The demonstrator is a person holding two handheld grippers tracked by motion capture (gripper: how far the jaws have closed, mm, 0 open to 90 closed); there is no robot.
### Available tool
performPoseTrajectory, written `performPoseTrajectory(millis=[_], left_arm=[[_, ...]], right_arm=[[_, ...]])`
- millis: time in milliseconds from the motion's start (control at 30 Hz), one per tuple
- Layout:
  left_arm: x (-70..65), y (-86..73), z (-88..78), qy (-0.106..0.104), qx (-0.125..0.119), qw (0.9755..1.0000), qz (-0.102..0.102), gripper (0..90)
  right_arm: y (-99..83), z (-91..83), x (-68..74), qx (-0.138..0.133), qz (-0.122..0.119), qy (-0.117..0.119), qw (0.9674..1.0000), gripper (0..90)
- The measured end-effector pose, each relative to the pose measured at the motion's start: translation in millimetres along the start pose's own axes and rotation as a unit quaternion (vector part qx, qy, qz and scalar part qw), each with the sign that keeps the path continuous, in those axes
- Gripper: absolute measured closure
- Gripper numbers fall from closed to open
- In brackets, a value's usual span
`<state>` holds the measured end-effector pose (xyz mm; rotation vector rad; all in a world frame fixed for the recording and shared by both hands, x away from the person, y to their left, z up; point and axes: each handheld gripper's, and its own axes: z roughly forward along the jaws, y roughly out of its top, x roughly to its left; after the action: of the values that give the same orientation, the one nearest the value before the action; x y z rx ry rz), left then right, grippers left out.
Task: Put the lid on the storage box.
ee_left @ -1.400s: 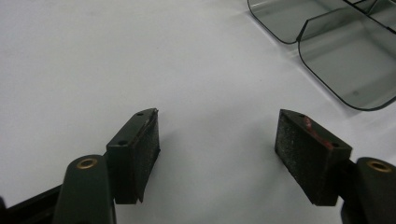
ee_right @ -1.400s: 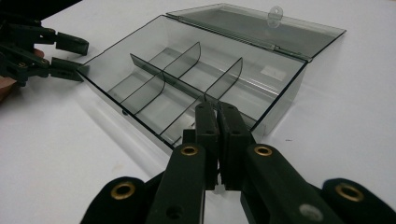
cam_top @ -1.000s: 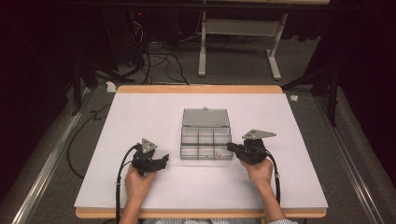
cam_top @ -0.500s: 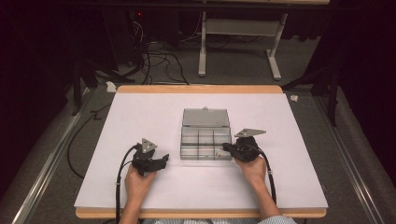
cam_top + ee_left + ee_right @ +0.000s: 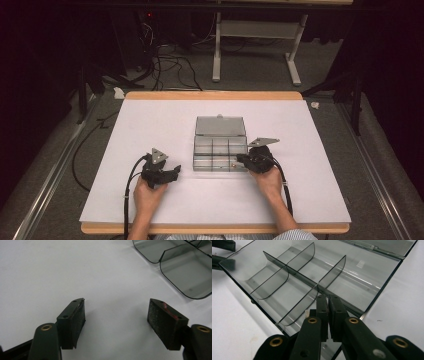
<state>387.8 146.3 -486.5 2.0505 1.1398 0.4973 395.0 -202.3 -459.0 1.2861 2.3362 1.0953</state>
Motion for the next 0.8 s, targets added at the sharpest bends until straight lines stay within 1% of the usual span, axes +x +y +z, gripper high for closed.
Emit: performPoseTrajectory(millis=[100, 200, 300, 433, 533, 667, 800], left_arm=[[0.1, 0.0, -0.1, 0.000, 0.001, 1.0000, 0.001, 30.6], [0.0, 0.0, -0.1, 0.000, 0.000, 1.0000, 0.000, 30.6], [0.0, 0.0, -0.1, 0.000, 0.000, 1.0000, 0.000, 30.6], [0.0, 0.1, 0.0, 0.000, 0.000, 1.0000, 0.000, 30.6], [0.0, 0.0, 0.0, 0.000, 0.000, 1.0000, 0.000, 30.6], [-0.2, 0.0, 0.0, 0.000, 0.000, 1.0000, 0.000, 30.6], [-0.1, 0.0, 0.0, 0.000, 0.000, 1.0000, 0.000, 30.6]], right_arm=[[-0.2, 1.9, 0.1, 0.006, 0.005, 0.004, 1.0000, 83.8], [0.3, 1.6, 0.9, 0.006, 0.004, 0.007, 0.9999, 83.2], [-0.3, -1.8, 1.1, -0.008, 0.003, 0.007, 0.9999, 82.4], [0.3, -11.4, 0.3, -0.030, 0.007, 0.005, 0.9995, 79.3], [-1.1, -19.5, -3.5, -0.046, 0.011, -0.001, 0.9989, 76.9], [-3.9, -27.0, -9.4, -0.054, 0.018, -0.007, 0.9984, 73.6], [-8.8, -35.5, -14.1, -0.074, 0.023, -0.014, 0.9969, 72.5]])
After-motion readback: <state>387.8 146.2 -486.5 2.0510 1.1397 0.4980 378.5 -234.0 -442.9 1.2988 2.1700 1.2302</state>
